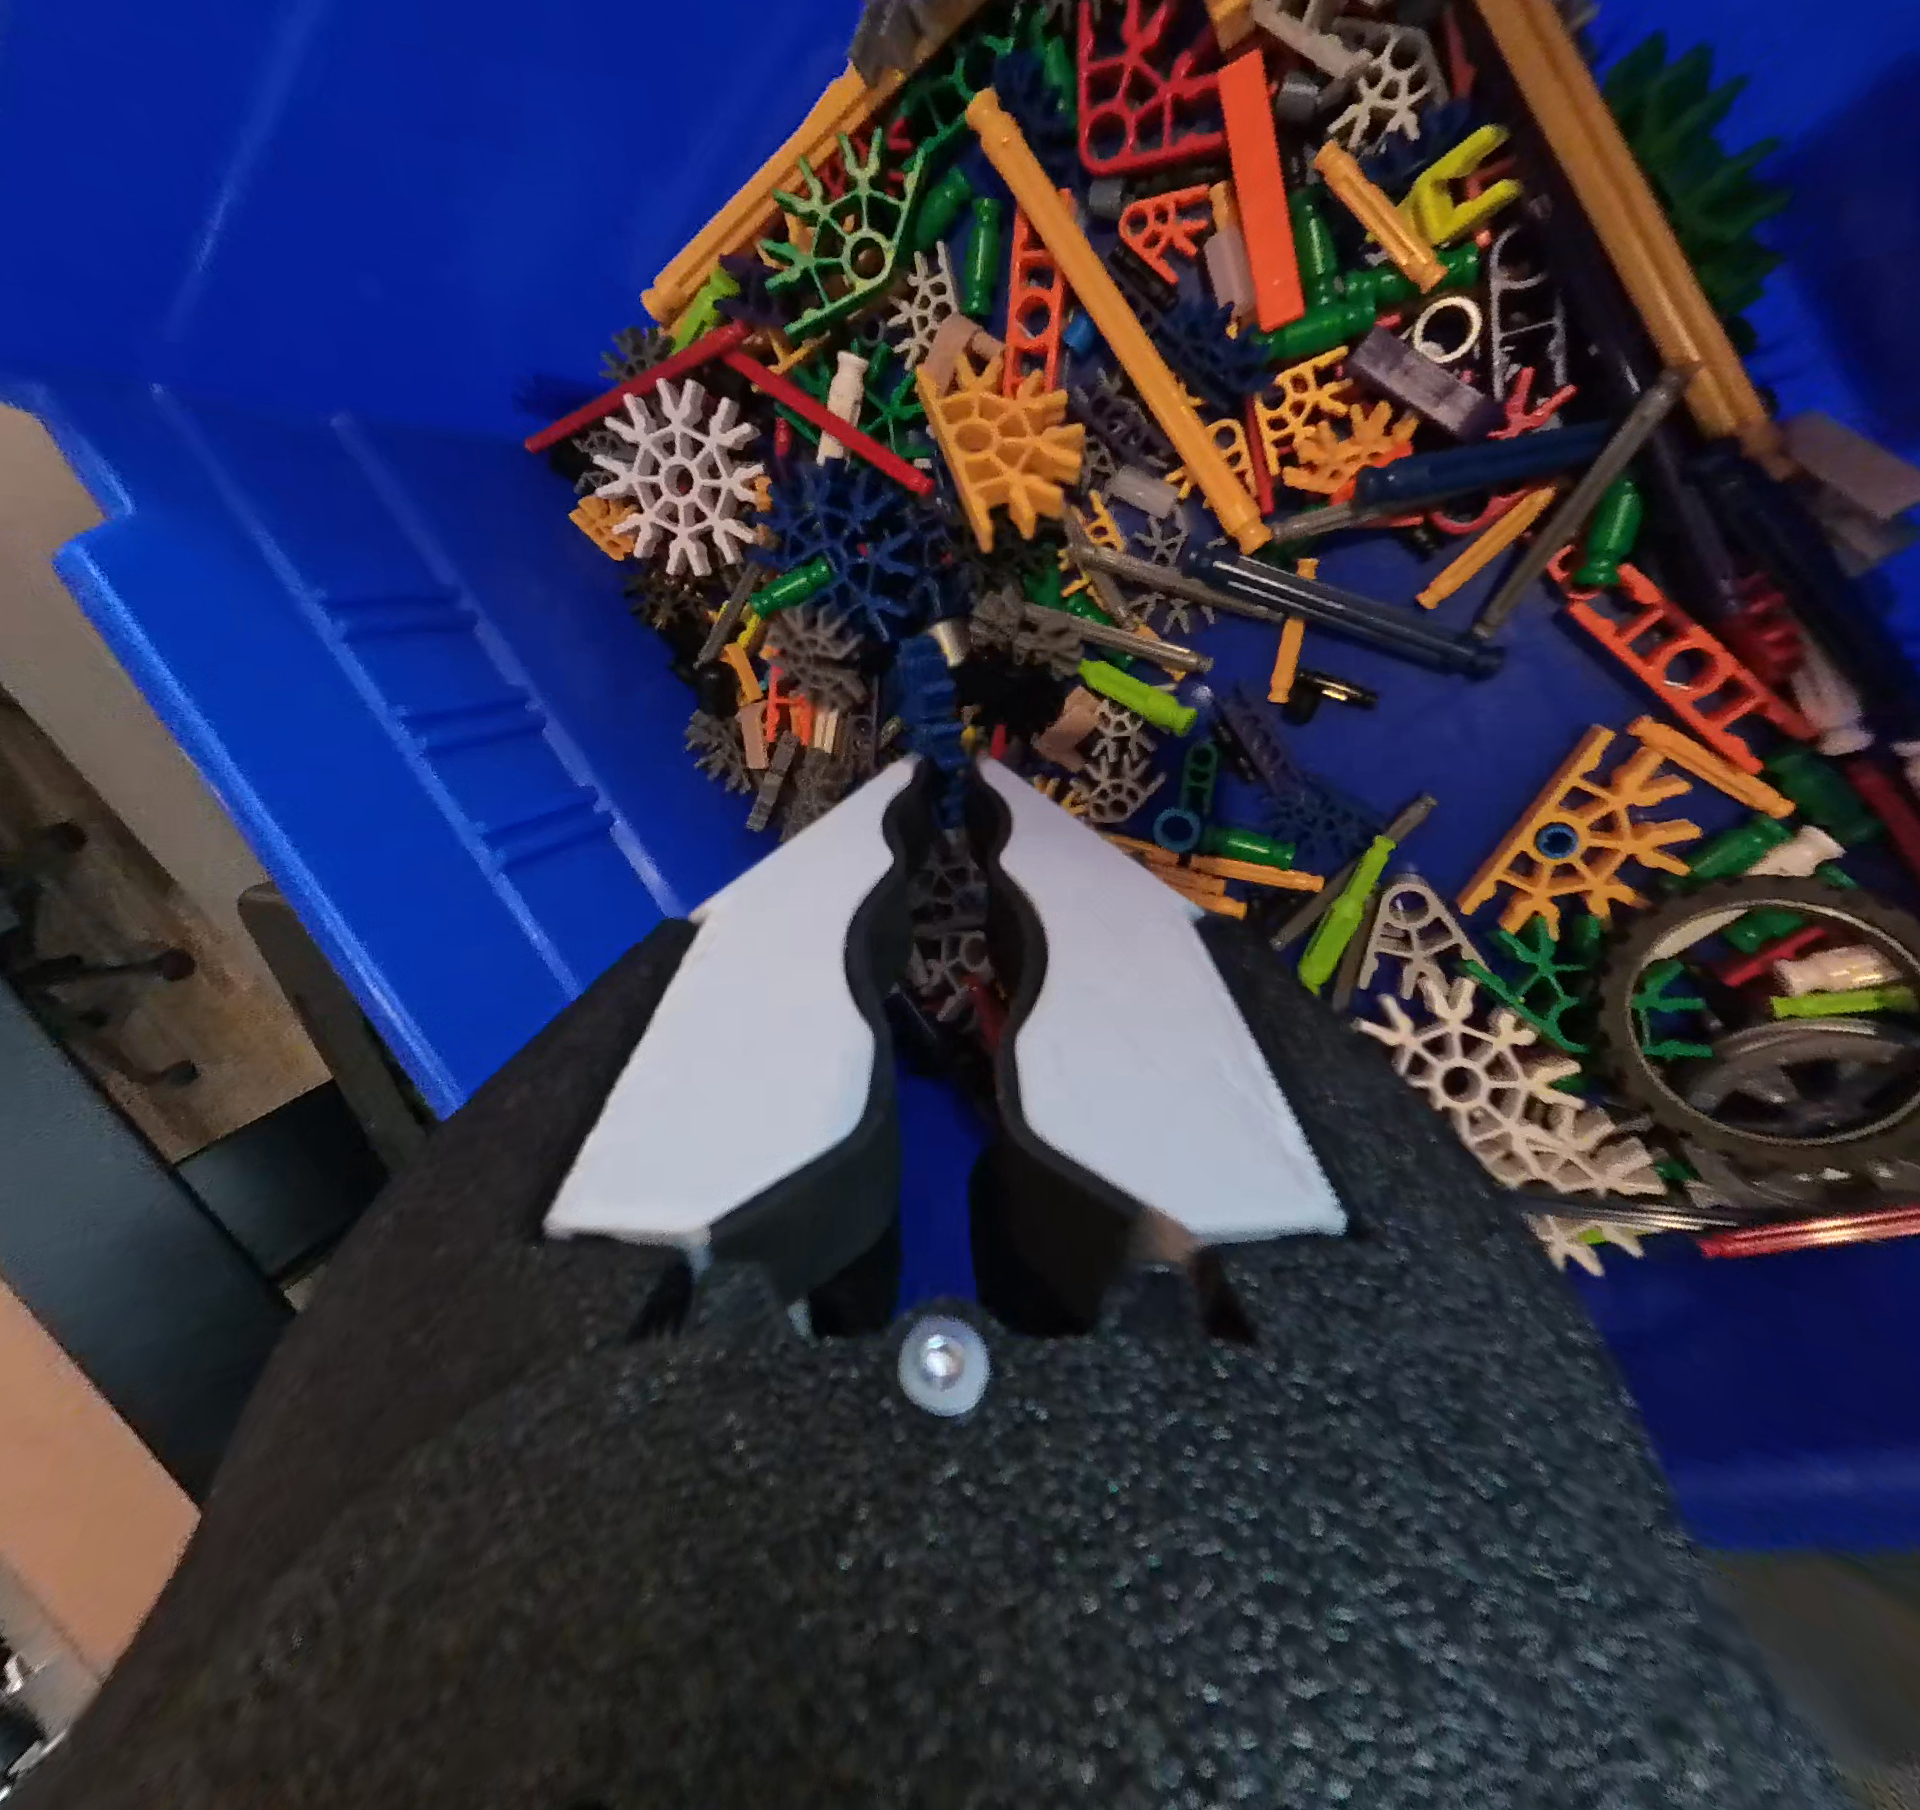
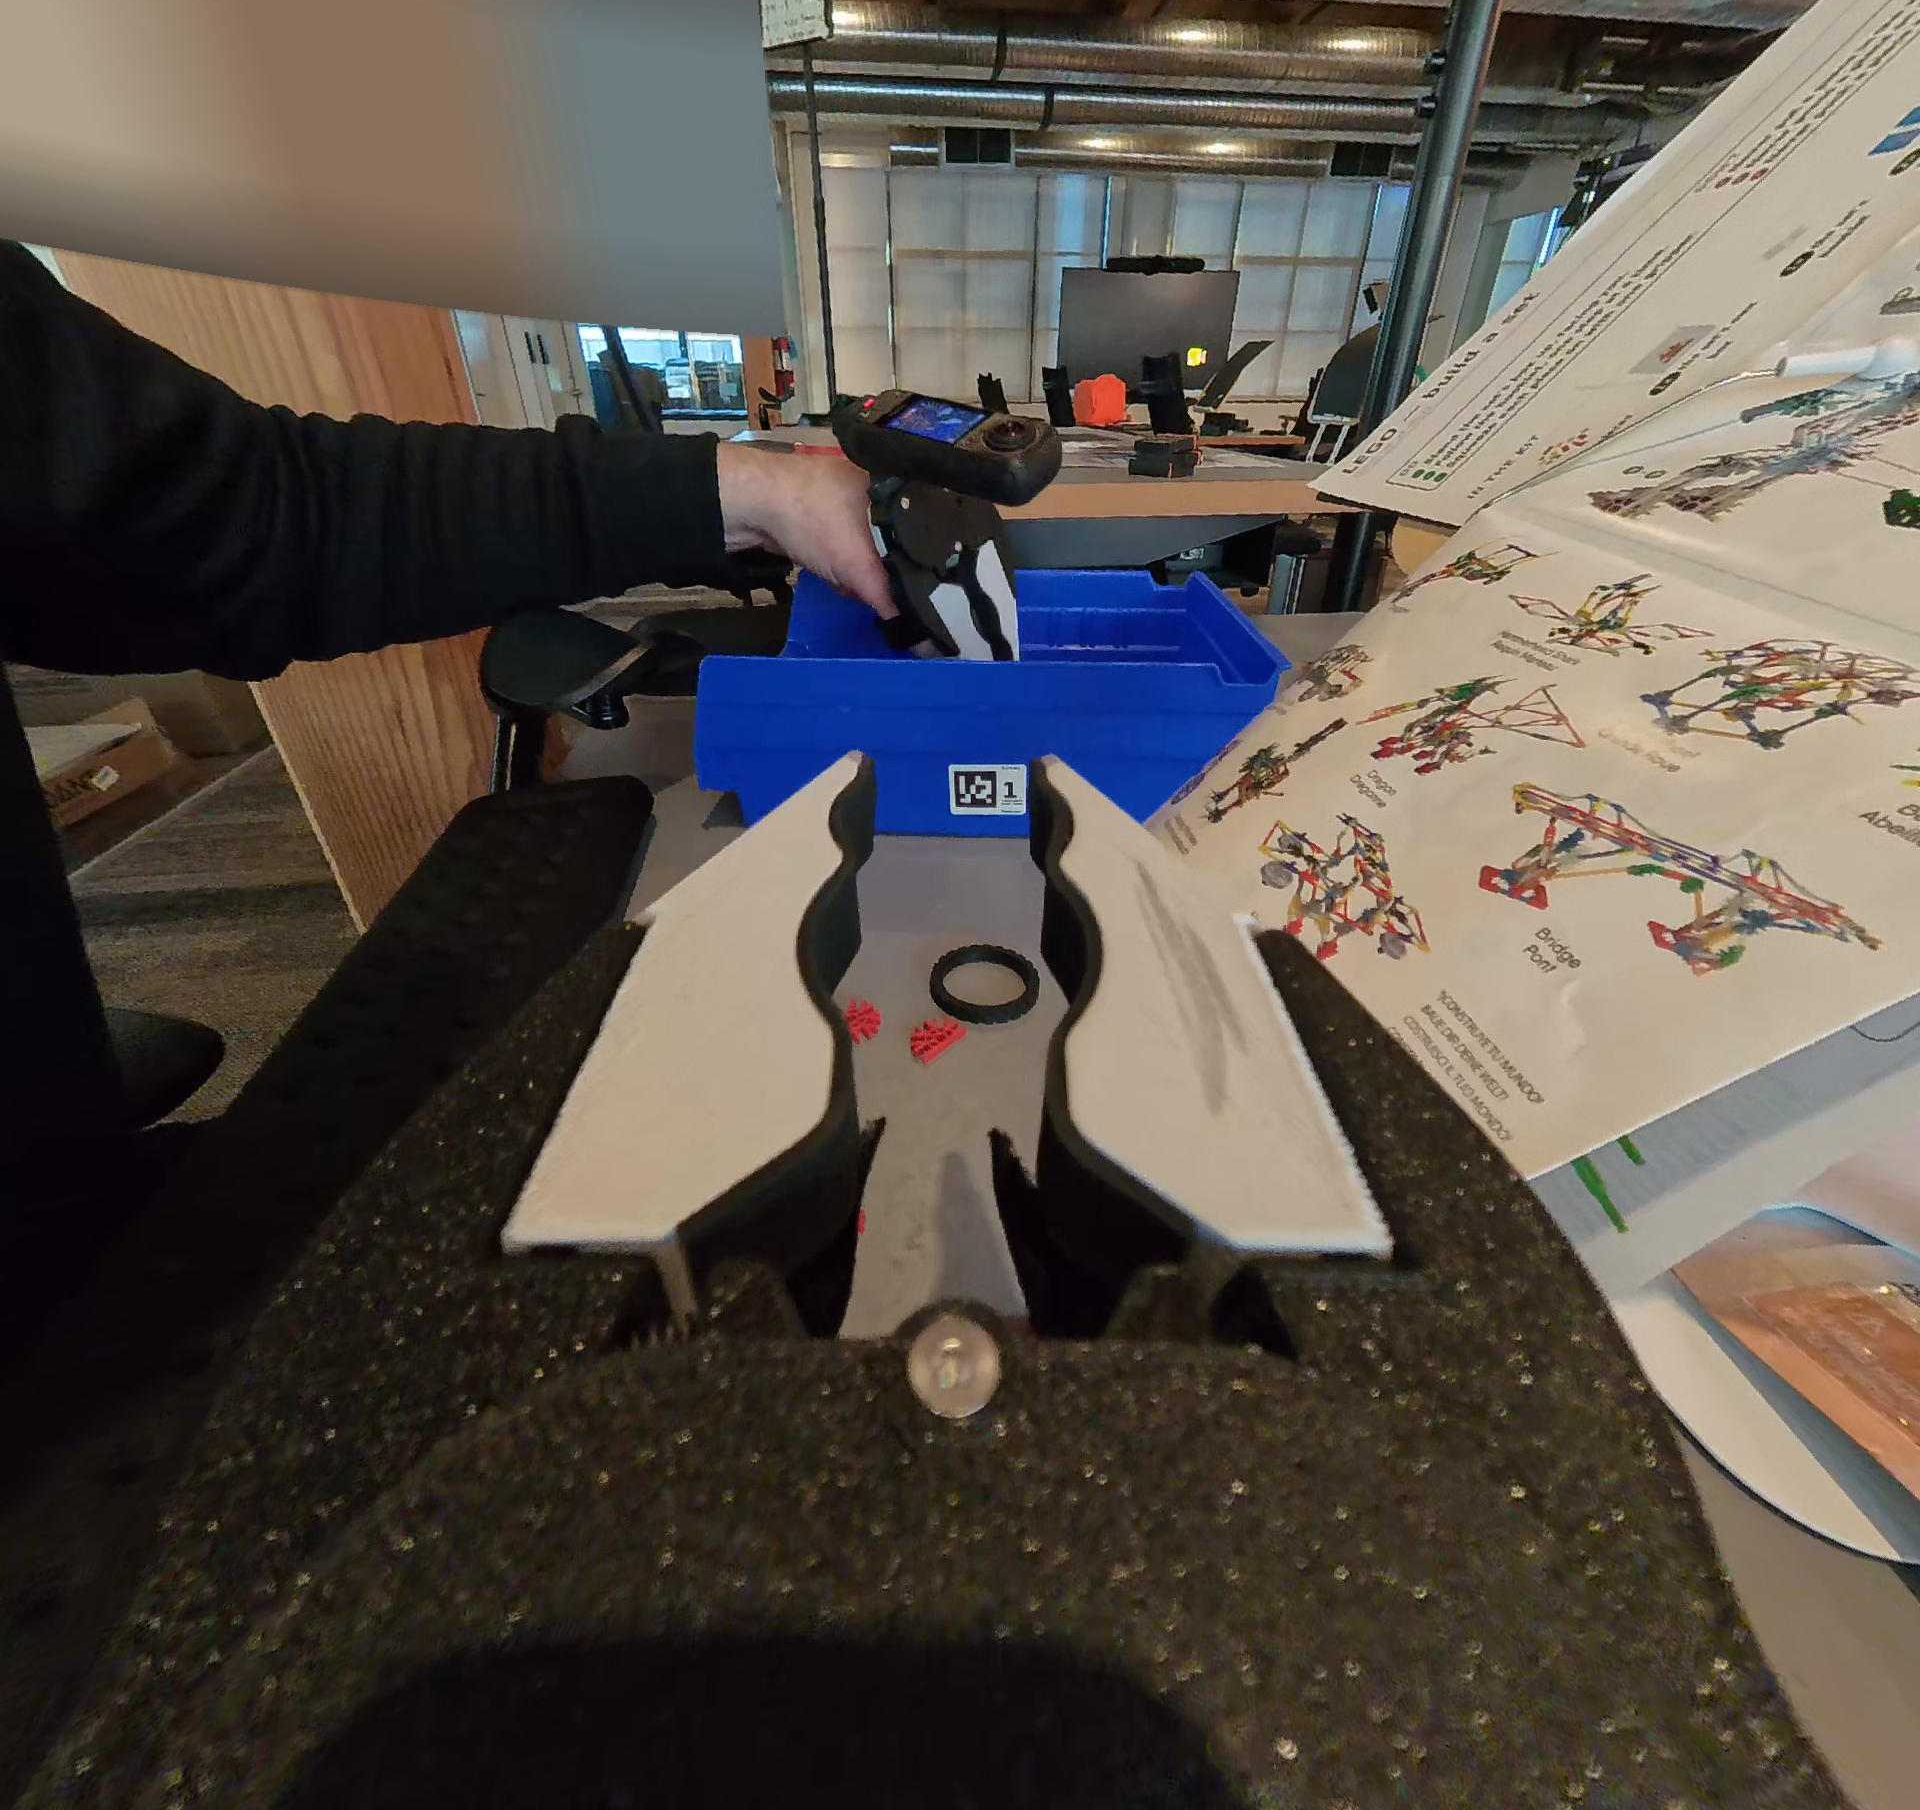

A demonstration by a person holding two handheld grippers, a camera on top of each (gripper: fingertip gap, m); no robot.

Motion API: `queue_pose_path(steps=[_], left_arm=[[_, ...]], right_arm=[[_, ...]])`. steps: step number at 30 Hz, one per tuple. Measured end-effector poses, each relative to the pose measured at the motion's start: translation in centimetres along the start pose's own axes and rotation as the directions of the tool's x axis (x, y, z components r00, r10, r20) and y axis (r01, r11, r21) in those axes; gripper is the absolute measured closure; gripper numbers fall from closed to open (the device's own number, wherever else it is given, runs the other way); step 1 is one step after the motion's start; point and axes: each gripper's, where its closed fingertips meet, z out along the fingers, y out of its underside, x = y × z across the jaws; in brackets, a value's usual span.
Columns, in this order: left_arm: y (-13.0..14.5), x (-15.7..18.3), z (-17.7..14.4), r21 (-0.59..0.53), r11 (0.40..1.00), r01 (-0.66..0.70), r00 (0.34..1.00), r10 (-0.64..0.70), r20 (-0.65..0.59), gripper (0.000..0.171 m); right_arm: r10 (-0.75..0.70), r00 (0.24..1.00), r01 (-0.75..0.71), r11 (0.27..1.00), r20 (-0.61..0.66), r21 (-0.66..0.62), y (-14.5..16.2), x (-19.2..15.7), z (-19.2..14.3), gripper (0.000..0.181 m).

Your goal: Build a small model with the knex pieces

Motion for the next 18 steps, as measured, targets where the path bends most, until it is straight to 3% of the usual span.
queue_pose_path(steps=[6,11,15,18], left_arm=[[-0.8,-0.5,-0.9,0.005,0.999,-0.036,0.998,0.035,0.054,0.168],[-2.5,-1.1,-4.3,0.087,0.996,-0.01,0.996,0.002,0.09,0.169],[-7.4,1.4,-10.5,0.291,0.956,-0.034,0.995,0.007,0.095,0.17],[-11.8,5.6,-14.8,0.444,0.894,-0.067,0.997,0.044,0.062,0.17]], right_arm=[[-0.003,1.0,0.003,1.0,0.002,0.002,-0.2,-0.1,-0.1,0.152],[-0.005,1.0,0.005,1.0,-0.004,0.011,-0.4,0.0,-0.1,0.152],[-0.005,1.0,0.006,1.0,-0.018,0.031,-0.9,0.2,-0.5,0.152],[-0.006,0.999,0.009,0.998,-0.044,0.057,-1.5,0.8,-0.9,0.152]])
